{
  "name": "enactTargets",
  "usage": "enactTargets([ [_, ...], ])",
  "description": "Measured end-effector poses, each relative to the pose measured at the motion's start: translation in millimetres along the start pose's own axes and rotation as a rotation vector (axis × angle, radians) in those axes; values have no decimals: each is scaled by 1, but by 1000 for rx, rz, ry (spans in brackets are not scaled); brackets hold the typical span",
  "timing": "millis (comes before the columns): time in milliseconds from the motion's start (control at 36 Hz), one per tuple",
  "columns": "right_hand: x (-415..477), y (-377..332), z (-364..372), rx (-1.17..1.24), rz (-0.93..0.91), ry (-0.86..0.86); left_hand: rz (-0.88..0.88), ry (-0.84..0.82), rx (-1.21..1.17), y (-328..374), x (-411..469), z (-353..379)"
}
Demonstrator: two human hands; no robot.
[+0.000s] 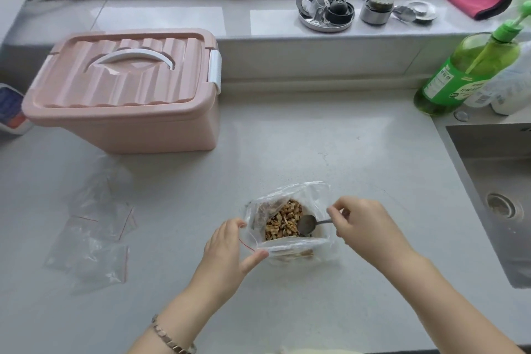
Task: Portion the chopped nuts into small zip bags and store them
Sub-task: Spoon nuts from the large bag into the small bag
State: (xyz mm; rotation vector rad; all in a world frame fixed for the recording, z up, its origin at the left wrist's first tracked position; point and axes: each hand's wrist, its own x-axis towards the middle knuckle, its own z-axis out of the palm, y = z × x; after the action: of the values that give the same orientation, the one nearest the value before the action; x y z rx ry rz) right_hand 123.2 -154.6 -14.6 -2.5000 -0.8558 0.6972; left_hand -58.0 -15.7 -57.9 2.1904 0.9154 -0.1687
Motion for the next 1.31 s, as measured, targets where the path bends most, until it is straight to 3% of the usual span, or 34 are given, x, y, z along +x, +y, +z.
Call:
enactTargets([
  [111, 0, 8, 12, 199, -38, 118, 9, -1, -11, 3, 1, 1],
  [194, 0, 17, 25, 427, 44, 158, 6, 11, -26, 4, 0, 2],
  [389, -6, 36, 63, 869, 274, 125, -12, -1, -39, 3, -1, 4],
  [583, -6, 50, 66, 1108, 480, 72, 6, 73, -37, -3, 1, 1],
  [722, -11, 56, 60, 1180, 489, 36, 29, 120, -71, -1, 1, 0],
  [1000, -14, 41, 17, 1116, 356, 123, 74, 94, -75, 5, -1, 1],
  [1306, -7, -25, -26, 935, 82, 65, 98, 101, -85, 15, 7, -2],
])
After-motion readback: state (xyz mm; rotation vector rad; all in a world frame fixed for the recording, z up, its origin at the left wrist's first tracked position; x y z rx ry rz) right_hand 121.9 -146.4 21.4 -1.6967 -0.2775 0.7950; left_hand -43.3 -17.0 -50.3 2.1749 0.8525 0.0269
